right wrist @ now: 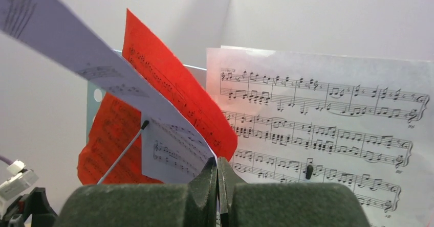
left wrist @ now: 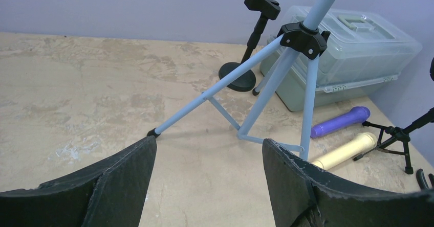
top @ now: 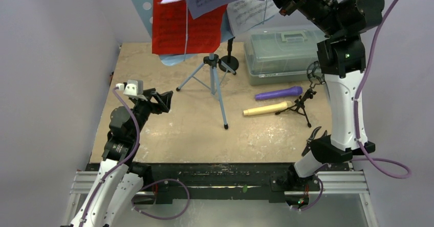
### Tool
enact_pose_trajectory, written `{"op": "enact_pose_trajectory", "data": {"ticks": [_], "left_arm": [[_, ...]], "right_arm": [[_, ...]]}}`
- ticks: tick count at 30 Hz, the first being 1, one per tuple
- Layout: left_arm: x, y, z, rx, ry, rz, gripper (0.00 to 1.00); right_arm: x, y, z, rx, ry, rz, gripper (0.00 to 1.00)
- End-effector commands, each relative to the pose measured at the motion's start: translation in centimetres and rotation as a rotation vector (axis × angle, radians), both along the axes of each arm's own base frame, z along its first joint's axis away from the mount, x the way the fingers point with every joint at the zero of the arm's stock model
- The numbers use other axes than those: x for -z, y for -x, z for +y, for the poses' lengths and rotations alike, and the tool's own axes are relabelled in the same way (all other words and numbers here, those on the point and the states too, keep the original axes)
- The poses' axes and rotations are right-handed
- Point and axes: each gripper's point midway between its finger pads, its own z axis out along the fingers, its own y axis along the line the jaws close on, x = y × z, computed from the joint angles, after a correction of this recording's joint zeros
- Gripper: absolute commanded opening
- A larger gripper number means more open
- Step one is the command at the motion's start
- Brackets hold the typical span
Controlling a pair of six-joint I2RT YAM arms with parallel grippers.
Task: Pack up the instrument practice props
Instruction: Pick up the sheet music from the music stand.
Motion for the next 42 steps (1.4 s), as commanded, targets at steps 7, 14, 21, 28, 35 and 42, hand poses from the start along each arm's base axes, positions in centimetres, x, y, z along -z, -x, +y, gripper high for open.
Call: {"op": "enact_pose_trajectory", "data": {"ticks": [7,14,21,28,35,42], "left_arm": [[-0.1,0.1,-0.2,0.016,-0.001,-0.018,0.75],[0.0,0.3,-0.6,0.042,-0.001,-0.020,0.75],[-0.1,1.0,-3.0,0.182,-0.003,-0.048,0.74],[0.4,2.3,-6.5,0.392,0.011,-0.080,0.73],[3.6,3.7,-11.2,0.584,-0.007,0.049,0.77],[4.4,6.6,-15.0,0.699,0.042,0.083,0.81]], "right_arm": [[-2.6,5.6,-2.1,-0.054,0.039,-0.109,0.00],[-2.4,7.8,-3.3,-0.067,0.075,-0.121,0.00],[0.6,9.0,-4.1,-0.070,0.138,-0.045,0.00],[10.3,9.4,-4.8,-0.025,0.276,0.141,0.00],[24.2,9.6,-6.5,0.032,0.345,0.434,0.00],[33.2,9.7,-6.4,-0.073,0.357,0.669,0.00]]}}
